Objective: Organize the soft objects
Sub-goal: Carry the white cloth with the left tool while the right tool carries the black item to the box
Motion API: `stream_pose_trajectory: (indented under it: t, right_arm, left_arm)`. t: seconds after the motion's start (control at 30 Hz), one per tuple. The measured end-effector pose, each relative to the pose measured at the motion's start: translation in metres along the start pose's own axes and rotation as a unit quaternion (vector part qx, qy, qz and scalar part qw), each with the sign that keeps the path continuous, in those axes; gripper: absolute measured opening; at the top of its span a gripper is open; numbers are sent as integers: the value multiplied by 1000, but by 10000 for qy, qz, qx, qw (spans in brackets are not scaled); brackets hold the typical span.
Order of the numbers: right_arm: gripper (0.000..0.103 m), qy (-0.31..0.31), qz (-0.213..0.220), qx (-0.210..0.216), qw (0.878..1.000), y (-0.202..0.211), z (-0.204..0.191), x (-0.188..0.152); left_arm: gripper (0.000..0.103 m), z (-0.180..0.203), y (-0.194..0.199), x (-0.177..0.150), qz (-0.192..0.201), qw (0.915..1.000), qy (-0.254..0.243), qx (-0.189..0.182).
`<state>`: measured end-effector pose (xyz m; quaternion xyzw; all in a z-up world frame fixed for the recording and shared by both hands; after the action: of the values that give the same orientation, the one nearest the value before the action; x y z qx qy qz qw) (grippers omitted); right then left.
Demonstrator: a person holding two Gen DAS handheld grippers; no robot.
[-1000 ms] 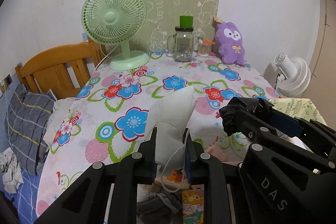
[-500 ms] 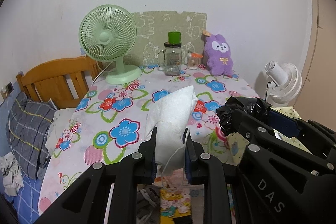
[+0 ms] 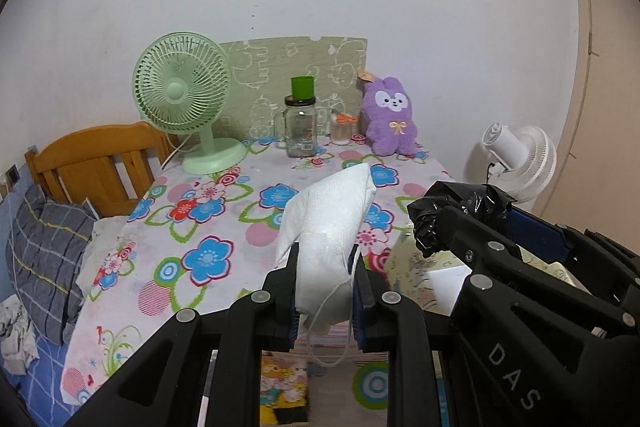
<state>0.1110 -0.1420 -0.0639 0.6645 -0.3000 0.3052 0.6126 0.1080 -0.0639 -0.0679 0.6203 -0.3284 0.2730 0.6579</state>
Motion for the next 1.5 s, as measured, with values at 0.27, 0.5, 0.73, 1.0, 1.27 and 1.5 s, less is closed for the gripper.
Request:
stream_pose_trajectory:
  t: [0.27,0.5,0.73,1.0,1.27,1.5]
  right_arm:
    - [43,-21,87,-81,9999,6,25,1]
    - [43,-117,82,-162,9998,5,48,-1]
    - [43,-211,48,-274,9994,1,71,-3]
    - [43,-314,5,-376,9988,-6,96,-4]
    - [43,-379,-99,-431,9983,-18,117,-7]
    - [43,-467,-265,-462,9975,-34,131,-10]
  left_arm:
    - [19,27,0,1,52,9999,-133,-37]
    - [19,47,-5,2,31,9996,-275,-109]
    - [19,72,-13,3,-12,9987,-462,-233]
    - [19,97,-28,4,-110,9970,-640,-417]
    - [19,118,-47,2,-297,9941,-842,-615]
    - [19,130,-69,-2,-561,9912,-942,-736]
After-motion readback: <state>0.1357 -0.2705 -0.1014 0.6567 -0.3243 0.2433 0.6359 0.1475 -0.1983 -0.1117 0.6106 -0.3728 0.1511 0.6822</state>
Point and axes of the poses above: each gripper's, at about its wrist camera, not at the fingertips, and y roughly against the way its jaws point, z to its right, x to its top, the point moved 6 cm from there along -y, roughly the way its jaws point, and after that the axes turned 5 degrees about -z, right-handed, at the moved point
